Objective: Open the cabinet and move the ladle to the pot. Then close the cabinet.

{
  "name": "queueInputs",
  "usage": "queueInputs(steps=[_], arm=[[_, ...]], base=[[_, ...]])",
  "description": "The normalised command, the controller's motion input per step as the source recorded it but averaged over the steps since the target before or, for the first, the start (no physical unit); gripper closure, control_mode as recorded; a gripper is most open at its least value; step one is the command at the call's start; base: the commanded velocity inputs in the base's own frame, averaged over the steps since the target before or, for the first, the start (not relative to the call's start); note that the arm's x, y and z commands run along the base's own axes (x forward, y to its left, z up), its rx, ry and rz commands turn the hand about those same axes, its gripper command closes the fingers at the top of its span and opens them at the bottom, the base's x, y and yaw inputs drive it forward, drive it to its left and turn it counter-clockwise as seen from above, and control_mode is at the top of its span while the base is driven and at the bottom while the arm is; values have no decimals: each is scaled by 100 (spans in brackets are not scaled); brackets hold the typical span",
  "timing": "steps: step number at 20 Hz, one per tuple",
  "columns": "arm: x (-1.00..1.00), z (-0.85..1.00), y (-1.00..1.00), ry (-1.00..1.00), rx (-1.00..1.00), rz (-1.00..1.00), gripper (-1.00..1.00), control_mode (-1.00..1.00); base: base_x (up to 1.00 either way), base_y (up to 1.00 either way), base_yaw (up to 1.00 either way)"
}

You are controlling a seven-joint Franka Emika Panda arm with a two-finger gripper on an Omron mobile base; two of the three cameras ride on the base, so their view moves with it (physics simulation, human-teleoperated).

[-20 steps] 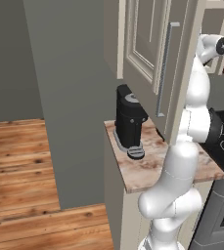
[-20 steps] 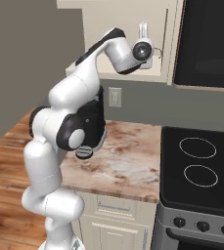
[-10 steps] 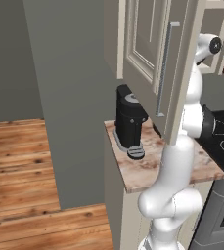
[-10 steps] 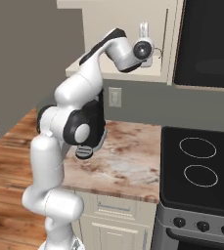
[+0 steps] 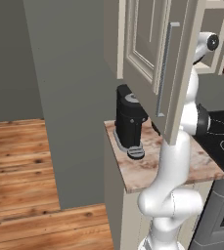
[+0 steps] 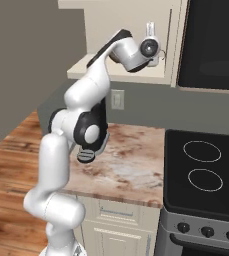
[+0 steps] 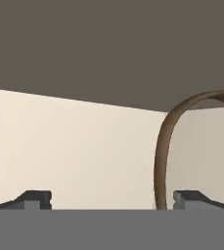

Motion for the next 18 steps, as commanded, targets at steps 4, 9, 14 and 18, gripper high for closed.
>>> queueInputs(steps=[4,9,14,18], arm=[[19,-4,-9,5,1,0,-100,-100],[7,-13,-4,5,6,1,-100,-100],[3,-22,0,4,7,0,-100,-100],[2,-31,0,3,8,0,-100,-100]], base=[[0,0,0],[0,0,0],[0,0,0],[0,0,0]])
